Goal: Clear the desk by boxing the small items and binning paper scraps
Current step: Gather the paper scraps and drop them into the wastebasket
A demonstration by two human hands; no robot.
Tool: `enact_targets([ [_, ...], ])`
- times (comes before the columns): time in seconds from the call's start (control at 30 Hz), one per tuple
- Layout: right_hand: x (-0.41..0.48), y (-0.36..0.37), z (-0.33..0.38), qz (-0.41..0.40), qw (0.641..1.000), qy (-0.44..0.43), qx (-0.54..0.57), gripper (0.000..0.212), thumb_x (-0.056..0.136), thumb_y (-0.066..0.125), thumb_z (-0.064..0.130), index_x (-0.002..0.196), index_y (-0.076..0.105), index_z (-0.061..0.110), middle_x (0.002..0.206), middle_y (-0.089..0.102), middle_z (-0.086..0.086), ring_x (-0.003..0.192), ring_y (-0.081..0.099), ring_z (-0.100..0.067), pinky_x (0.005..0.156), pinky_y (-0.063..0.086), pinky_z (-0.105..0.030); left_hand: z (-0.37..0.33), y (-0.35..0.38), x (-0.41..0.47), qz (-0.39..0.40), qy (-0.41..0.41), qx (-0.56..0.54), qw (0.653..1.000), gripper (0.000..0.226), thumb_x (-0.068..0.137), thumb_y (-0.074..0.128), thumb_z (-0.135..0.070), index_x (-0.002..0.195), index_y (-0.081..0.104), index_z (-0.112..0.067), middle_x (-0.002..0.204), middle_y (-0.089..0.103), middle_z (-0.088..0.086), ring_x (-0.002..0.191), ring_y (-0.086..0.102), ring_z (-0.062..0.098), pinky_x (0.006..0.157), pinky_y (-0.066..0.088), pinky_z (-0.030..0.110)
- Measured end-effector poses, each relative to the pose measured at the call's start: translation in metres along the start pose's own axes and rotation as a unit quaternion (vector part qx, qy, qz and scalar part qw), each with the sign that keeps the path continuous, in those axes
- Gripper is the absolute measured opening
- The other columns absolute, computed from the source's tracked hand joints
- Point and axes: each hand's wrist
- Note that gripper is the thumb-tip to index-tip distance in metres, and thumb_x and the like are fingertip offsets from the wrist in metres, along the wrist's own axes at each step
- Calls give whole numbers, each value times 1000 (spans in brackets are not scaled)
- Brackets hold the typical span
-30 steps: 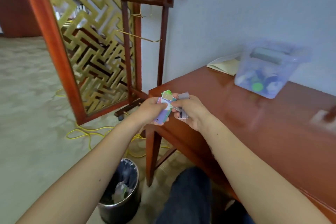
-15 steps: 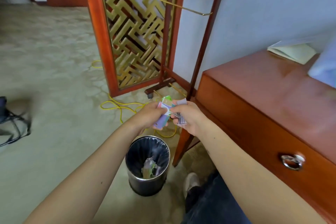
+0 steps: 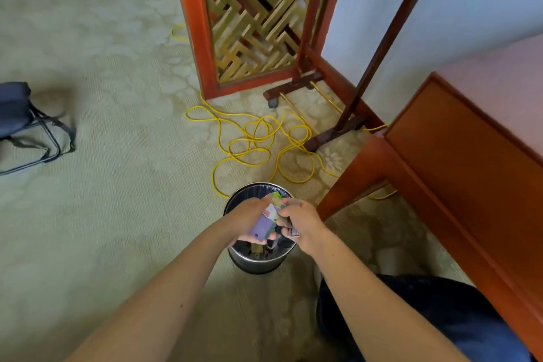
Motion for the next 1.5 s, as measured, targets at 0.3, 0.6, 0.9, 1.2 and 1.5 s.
enact_targets([
  [0.3,37,7,-14,48,987,105,107,10,86,60,23,86,62,12,77,57,-6,57,51,-14,48,42,-24,24,-5,46,-63,-91,-76,991,65,94,28,-66,86,66,-14,90,67,15,85,64,29,83,57,43],
  [0.6,36,-3,-12,44,969,152,192,52,92,51,52,131,46,19,133,49,-12,131,41,-35,105,31,-54,21,-6,36,-89,-124,-83,985,82,91,20,-72,151,27,-17,157,25,10,144,25,33,111,29,55],
  [0.9,0,-17,1,10,993,49,104,42,100,45,35,137,45,16,141,47,-8,127,49,-26,99,45,-46,2,13,17,-116,-37,-71,990,47,101,35,-48,126,57,-15,116,61,2,109,55,19,98,43,40],
  [1.2,-85,-49,33,-50,972,-224,60,17,94,53,7,108,62,13,92,62,-2,77,59,-9,69,50,-24,-60,50,-42,-36,120,-87,988,11,95,54,-25,97,62,-18,88,67,1,80,64,15,77,52,30],
  [1.5,-199,-95,85,-107,902,-418,13,23,92,55,1,114,61,5,96,66,-11,67,62,-8,57,53,-20,-132,96,-119,-3,289,-63,955,13,96,53,-21,94,66,-18,85,68,0,74,63,13,70,54,27],
])
Point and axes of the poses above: each hand's wrist, its own x-axis towards the middle knuckle, its own y-axis out of the palm, z = x × y
